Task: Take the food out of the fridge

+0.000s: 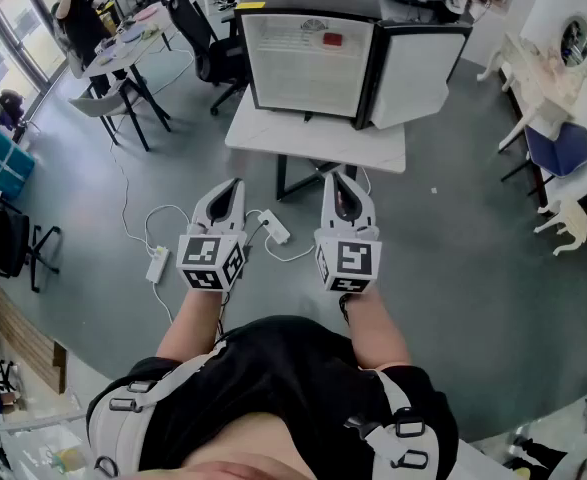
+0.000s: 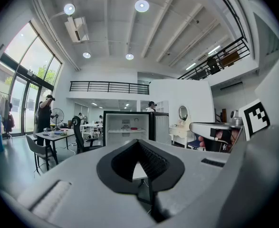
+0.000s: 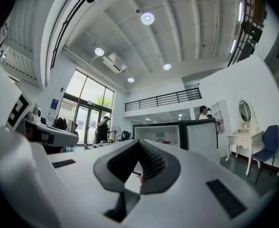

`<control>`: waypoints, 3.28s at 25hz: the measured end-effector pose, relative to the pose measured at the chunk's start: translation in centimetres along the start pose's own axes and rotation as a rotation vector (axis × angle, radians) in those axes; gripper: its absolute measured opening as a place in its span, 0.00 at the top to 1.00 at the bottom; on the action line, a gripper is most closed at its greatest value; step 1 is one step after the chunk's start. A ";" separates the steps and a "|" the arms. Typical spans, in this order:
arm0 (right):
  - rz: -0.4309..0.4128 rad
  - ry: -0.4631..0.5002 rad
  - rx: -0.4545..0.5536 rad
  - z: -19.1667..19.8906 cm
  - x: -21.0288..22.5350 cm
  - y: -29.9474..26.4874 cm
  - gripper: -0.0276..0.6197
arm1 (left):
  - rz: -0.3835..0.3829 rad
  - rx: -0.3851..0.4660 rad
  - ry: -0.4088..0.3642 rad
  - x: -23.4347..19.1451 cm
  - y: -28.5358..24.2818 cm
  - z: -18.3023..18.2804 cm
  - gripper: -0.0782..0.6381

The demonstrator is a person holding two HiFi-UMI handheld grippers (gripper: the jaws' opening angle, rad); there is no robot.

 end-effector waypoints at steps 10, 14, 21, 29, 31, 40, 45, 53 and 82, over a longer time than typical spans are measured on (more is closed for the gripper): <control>-0.015 0.009 0.002 -0.4 -2.3 -0.6 0.95 | 0.009 0.009 0.008 -1.4 1.2 -0.1 0.89; -0.013 0.009 0.010 -0.4 -3.4 -1.0 0.95 | 0.009 0.012 0.016 -2.6 1.7 0.1 0.89; -0.006 0.006 0.005 -0.3 -6.1 -2.0 0.95 | 0.011 0.021 0.011 -5.2 2.6 0.6 0.89; 0.038 0.017 -0.023 0.8 -9.6 -3.1 0.95 | 0.055 0.022 0.025 -8.6 3.4 1.5 0.89; 0.040 0.022 -0.026 0.7 -9.9 -3.3 0.95 | 0.065 0.019 0.025 -9.1 3.4 1.5 0.89; 0.054 0.054 -0.028 1.5 -8.9 -5.6 0.95 | 0.064 0.022 0.025 -10.7 1.0 1.9 0.89; 0.070 0.060 -0.022 1.9 -6.3 -8.4 0.95 | 0.056 0.021 0.023 -11.1 -2.5 1.8 0.89; 0.051 0.031 -0.020 4.0 0.0 -15.1 0.95 | 0.047 -0.005 0.006 -10.3 -11.3 2.3 0.89; 0.026 0.019 -0.090 7.1 20.6 -32.7 0.95 | 0.101 -0.048 -0.016 -4.4 -38.4 -0.7 0.89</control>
Point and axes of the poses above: the fingertips, and each gripper's own axes: y backward along the fingers, x to its right, z out of its underside, the point moved 4 cm from there along y, backward along the fingers, and after that the axes turned 10 degrees about -z, right-handed, at the moved point
